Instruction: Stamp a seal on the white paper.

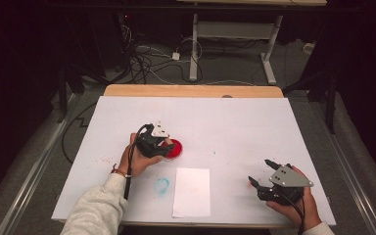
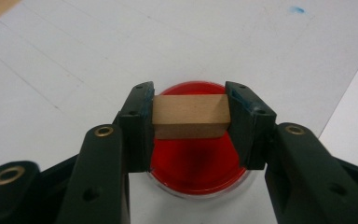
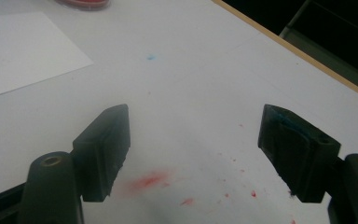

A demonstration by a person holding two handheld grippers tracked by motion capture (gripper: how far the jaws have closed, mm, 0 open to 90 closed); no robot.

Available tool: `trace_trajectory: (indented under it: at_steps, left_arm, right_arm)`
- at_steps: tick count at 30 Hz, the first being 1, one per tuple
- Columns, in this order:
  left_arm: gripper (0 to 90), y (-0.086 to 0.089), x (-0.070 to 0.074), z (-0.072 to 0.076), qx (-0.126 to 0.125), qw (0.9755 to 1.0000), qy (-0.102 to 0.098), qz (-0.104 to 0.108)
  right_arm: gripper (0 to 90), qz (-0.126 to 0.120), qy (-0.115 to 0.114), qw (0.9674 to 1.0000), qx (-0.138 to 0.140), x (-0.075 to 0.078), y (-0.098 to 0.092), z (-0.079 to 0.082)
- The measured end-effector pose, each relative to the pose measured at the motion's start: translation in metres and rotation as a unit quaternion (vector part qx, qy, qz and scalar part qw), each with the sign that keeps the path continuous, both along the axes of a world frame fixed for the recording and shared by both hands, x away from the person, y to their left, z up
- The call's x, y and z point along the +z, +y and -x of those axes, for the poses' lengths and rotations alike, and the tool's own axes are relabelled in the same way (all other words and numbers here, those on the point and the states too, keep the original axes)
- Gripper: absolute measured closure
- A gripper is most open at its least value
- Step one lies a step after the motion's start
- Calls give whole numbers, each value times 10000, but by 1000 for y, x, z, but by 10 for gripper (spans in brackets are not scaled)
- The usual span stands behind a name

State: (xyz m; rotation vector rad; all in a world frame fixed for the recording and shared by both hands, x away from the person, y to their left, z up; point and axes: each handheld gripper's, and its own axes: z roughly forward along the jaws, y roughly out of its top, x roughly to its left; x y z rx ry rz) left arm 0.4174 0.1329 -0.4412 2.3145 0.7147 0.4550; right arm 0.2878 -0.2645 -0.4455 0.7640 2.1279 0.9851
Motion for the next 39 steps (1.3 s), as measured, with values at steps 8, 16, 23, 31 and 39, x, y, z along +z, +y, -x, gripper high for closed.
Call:
trace_trajectory:
  at_steps: [8, 16, 23, 31, 39]
  left_arm:
    - [539, 8, 14, 8, -46, 9996, -114, 240]
    - [539, 11, 27, 15, -174, 9986, -184, 469]
    - [539, 9, 35, 23, -325, 9976, -253, 563]
    - [539, -1, 39, 35, -549, 9967, -229, 555]
    - [540, -12, 45, 51, -828, 9950, -286, 479]
  right_arm:
    - [257, -91, -38, 9999, -61, 3, -3, 2]
    - [259, -92, -4, 10000, -37, 2, -2, 1]
    - [260, -86, 4, 10000, -5, 2, -1, 2]
    - [260, -80, -6, 10000, 5, 2, -1, 2]
    - [260, -69, -2, 10000, 6, 2, 0, 3]
